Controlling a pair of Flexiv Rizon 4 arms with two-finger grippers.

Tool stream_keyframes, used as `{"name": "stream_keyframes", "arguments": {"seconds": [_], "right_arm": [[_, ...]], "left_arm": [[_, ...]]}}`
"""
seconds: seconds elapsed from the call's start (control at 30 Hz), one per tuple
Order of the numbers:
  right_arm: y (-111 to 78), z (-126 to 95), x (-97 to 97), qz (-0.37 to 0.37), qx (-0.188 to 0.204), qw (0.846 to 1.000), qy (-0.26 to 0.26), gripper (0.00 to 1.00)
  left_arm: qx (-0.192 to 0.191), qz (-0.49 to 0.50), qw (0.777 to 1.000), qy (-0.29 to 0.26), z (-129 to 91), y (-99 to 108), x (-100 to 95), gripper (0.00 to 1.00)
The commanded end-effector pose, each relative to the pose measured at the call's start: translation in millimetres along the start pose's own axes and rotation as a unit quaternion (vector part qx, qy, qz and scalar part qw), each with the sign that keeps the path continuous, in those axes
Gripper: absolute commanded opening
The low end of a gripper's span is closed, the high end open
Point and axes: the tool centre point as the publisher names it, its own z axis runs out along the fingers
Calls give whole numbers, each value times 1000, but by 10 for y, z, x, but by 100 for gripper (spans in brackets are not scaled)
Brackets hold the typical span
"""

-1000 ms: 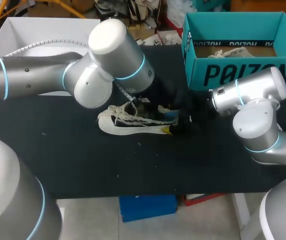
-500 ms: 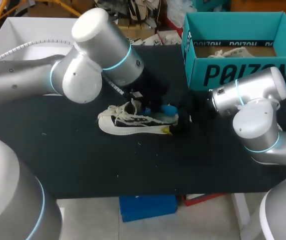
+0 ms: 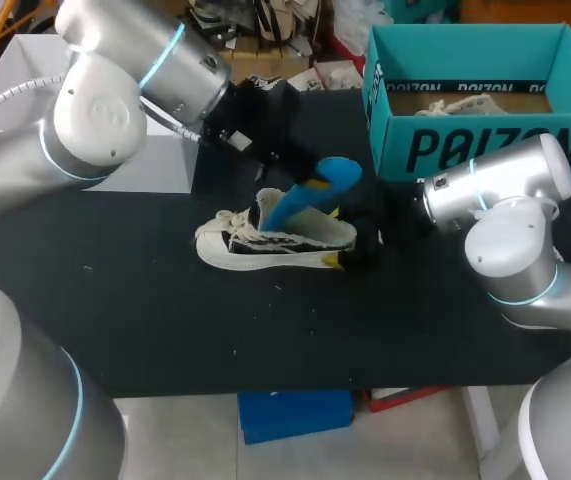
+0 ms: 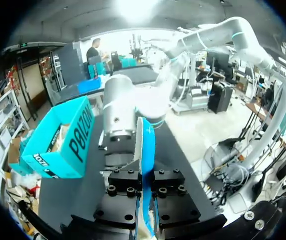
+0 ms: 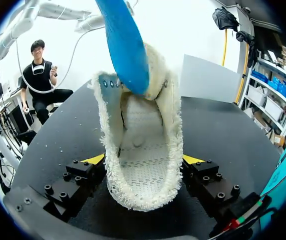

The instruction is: Take the shoe out of the shoebox, open the shoe tongue, remove and reinsert the insole, then place the shoe into the shoebox

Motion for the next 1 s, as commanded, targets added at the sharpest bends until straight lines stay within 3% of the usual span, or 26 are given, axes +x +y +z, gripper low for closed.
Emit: {"name": "stream_keyframes", "arguments": {"seconds": [0.03,0.37,1.0], "right_arm": [[-10,22,12,1,1,1000,0,0],[-10,22,12,1,1,1000,0,0],[-10,22,12,1,1,1000,0,0]], "left_arm": [[45,-9,999,7,-326,-214,195,0],[211,-56,972,91,-438,-499,416,0],[211,-54,971,102,-437,-519,435,0]]}}
